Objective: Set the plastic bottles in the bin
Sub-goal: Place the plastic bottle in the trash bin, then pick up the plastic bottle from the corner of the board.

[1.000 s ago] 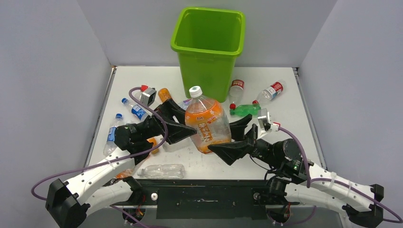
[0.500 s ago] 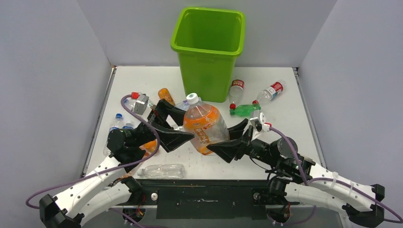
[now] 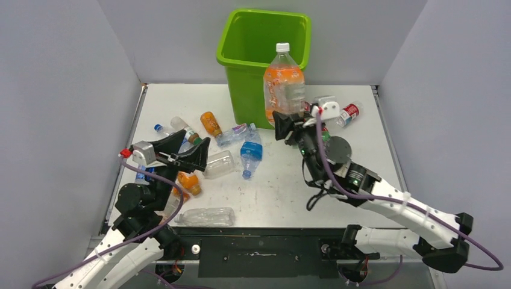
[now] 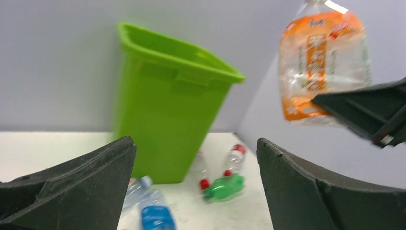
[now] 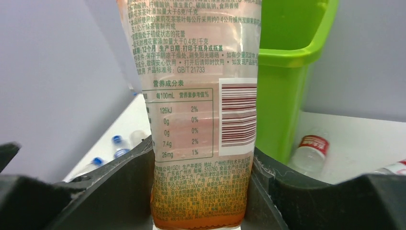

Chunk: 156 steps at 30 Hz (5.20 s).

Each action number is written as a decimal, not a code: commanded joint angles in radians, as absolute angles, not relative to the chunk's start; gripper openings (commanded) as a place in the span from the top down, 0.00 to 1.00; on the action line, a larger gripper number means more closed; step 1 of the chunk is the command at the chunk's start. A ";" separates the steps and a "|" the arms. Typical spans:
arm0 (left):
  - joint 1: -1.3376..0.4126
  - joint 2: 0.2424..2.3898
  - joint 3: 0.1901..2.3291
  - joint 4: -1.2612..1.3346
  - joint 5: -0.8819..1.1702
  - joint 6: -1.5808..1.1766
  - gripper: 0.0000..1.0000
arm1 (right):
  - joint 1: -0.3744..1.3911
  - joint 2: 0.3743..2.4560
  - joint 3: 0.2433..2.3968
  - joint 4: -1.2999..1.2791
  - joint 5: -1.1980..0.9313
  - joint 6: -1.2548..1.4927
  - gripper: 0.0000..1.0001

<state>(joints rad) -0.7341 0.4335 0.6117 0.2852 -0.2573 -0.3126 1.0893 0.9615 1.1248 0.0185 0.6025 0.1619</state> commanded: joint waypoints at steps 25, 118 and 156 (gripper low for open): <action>-0.719 0.396 0.669 0.185 -0.225 -0.308 0.04 | 0.676 1.055 0.975 0.491 -0.413 0.286 0.95; -0.971 0.861 1.165 -0.266 -0.609 -0.046 0.04 | 0.990 0.786 0.462 0.065 -0.172 0.420 0.10; -0.769 0.266 0.615 -0.143 -0.860 -0.212 0.04 | 1.424 1.839 1.101 -0.028 -0.005 -0.190 0.03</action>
<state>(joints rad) -0.7750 0.2512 0.6044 -0.1795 -0.8928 -0.2161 1.4330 1.8355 1.0897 -0.0280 -0.0090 -0.1745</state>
